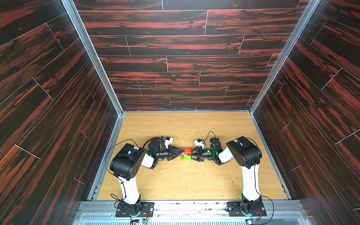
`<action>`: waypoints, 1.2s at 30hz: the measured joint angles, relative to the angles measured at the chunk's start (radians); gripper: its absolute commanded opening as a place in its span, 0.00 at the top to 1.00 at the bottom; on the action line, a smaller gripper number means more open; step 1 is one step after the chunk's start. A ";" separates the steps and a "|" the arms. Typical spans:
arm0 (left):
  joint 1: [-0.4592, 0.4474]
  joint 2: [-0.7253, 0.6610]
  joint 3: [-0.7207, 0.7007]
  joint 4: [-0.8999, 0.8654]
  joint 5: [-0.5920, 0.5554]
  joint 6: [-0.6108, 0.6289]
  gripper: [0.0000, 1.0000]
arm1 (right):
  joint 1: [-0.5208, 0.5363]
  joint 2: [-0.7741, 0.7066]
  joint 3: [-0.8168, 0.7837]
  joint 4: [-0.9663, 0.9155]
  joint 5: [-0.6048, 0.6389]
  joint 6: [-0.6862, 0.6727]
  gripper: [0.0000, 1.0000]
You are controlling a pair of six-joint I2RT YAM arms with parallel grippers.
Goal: Assemble the letter s with lego
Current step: Assemble the lego brick with the lego brick.
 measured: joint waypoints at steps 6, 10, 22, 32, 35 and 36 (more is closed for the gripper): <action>0.000 0.034 0.000 0.034 0.006 -0.028 0.81 | 0.000 0.001 -0.004 0.013 0.000 0.010 0.50; 0.000 0.035 0.000 0.042 0.006 -0.031 0.82 | 0.000 0.002 -0.006 0.016 0.000 0.013 0.50; 0.001 0.035 0.000 0.015 0.008 -0.012 0.82 | 0.000 0.011 -0.009 0.044 -0.002 0.020 0.52; 0.001 0.048 0.003 0.015 0.019 0.000 0.81 | -0.002 0.016 -0.012 0.066 -0.005 0.025 0.53; 0.003 0.051 0.005 0.018 0.021 0.001 0.80 | -0.002 0.018 -0.013 0.072 -0.006 0.027 0.54; 0.004 0.051 0.005 0.018 0.022 0.002 0.80 | -0.002 0.019 -0.014 0.076 -0.006 0.029 0.54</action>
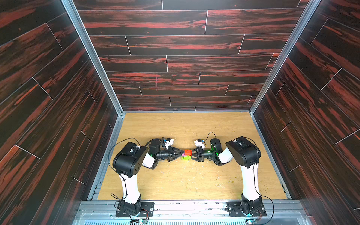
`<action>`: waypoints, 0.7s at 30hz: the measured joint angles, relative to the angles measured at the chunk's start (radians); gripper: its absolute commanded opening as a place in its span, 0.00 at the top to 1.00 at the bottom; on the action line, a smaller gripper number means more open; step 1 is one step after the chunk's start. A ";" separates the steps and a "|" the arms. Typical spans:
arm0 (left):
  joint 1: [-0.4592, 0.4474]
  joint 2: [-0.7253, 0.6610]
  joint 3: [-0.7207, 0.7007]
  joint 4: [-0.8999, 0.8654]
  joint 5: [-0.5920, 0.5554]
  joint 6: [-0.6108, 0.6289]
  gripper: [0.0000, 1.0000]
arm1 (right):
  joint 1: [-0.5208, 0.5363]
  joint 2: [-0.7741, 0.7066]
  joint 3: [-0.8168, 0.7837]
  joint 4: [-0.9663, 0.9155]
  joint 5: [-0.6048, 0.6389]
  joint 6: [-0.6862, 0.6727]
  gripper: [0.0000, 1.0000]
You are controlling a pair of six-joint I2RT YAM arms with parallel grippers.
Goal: Assemble the letter s with lego
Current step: Assemble the lego brick with the lego brick.
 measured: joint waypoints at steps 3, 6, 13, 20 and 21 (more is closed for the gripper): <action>0.002 0.001 0.000 0.000 -0.001 0.003 0.80 | -0.003 0.006 -0.005 0.008 -0.006 0.006 0.54; 0.005 0.006 0.000 0.003 0.003 0.006 0.80 | -0.002 0.006 -0.005 0.010 -0.005 0.008 0.54; 0.005 0.006 0.002 0.005 0.003 0.006 0.79 | -0.002 0.007 -0.006 0.013 -0.005 0.010 0.52; 0.005 0.034 0.006 0.061 0.011 -0.034 0.79 | -0.001 0.007 -0.007 0.015 -0.003 0.010 0.52; 0.005 0.040 0.006 0.077 0.010 -0.047 0.79 | -0.001 0.007 -0.007 0.016 -0.003 0.010 0.51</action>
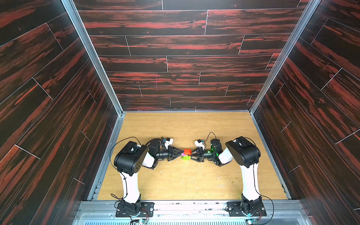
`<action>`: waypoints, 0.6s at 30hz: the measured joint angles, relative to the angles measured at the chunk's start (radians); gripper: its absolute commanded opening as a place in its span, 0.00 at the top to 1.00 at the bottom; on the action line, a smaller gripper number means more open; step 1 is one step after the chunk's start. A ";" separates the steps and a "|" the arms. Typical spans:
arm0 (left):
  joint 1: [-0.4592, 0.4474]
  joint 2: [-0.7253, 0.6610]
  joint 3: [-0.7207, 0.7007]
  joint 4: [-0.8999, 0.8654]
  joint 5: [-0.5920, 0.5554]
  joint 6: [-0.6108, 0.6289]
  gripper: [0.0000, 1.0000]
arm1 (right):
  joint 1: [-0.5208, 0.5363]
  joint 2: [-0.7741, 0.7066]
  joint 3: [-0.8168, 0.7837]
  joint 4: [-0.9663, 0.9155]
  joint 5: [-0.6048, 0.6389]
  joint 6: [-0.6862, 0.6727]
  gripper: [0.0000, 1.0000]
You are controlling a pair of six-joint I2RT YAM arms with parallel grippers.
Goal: Assemble the letter s with lego
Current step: Assemble the lego brick with the lego brick.
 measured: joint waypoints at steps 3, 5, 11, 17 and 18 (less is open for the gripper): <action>0.001 0.010 0.000 0.030 -0.003 -0.031 0.79 | 0.000 0.000 -0.001 0.000 0.001 0.000 0.51; 0.001 0.013 0.000 0.037 -0.004 -0.048 0.79 | 0.000 0.000 -0.001 0.000 0.001 0.000 0.51; 0.000 0.013 0.019 0.035 -0.003 -0.068 0.80 | 0.000 0.000 -0.006 0.008 0.004 0.000 0.46; 0.000 0.013 0.031 0.022 -0.001 -0.067 0.80 | 0.000 -0.006 -0.016 0.015 0.004 0.004 0.41; 0.000 0.013 0.032 0.018 0.000 -0.067 0.80 | 0.000 -0.007 -0.017 0.016 0.004 0.005 0.41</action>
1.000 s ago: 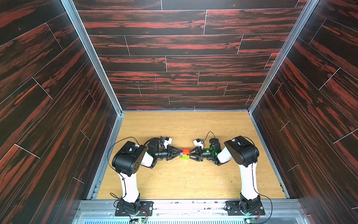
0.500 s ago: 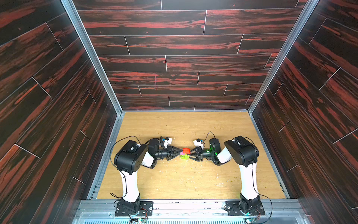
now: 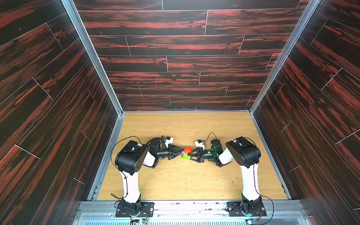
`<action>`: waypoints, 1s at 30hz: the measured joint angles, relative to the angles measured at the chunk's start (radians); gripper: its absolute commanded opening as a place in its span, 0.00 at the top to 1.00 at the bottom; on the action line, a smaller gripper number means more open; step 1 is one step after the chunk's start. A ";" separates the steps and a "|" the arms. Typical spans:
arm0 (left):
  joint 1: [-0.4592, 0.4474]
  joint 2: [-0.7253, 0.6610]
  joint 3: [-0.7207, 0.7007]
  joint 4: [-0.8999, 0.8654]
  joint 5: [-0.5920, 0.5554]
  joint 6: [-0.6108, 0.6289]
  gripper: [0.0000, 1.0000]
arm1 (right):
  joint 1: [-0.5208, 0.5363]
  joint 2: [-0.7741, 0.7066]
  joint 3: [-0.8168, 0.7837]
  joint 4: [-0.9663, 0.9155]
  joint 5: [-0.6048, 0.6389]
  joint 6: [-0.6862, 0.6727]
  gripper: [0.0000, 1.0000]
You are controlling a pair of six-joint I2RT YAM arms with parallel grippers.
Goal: Assemble the letter s with lego
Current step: Assemble the lego brick with the lego brick.
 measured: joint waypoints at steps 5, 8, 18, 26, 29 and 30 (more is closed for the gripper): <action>0.000 -0.008 0.005 -0.033 0.002 0.013 0.80 | -0.001 -0.007 -0.010 0.010 0.000 0.005 0.38; 0.000 -0.024 0.010 -0.054 0.003 0.018 0.80 | -0.001 -0.009 -0.010 0.009 0.000 0.010 0.37; 0.001 -0.088 0.032 -0.117 0.010 0.044 0.81 | -0.001 -0.017 0.009 -0.045 0.010 0.003 0.38; 0.006 -0.146 0.033 -0.285 0.021 0.148 0.81 | -0.001 -0.022 0.027 -0.098 0.018 -0.013 0.38; 0.008 -0.172 0.036 -0.355 0.028 0.198 0.81 | -0.001 -0.031 0.044 -0.155 0.022 -0.039 0.38; 0.009 -0.175 0.039 -0.370 0.031 0.211 0.81 | -0.001 -0.032 0.050 -0.171 0.025 -0.047 0.38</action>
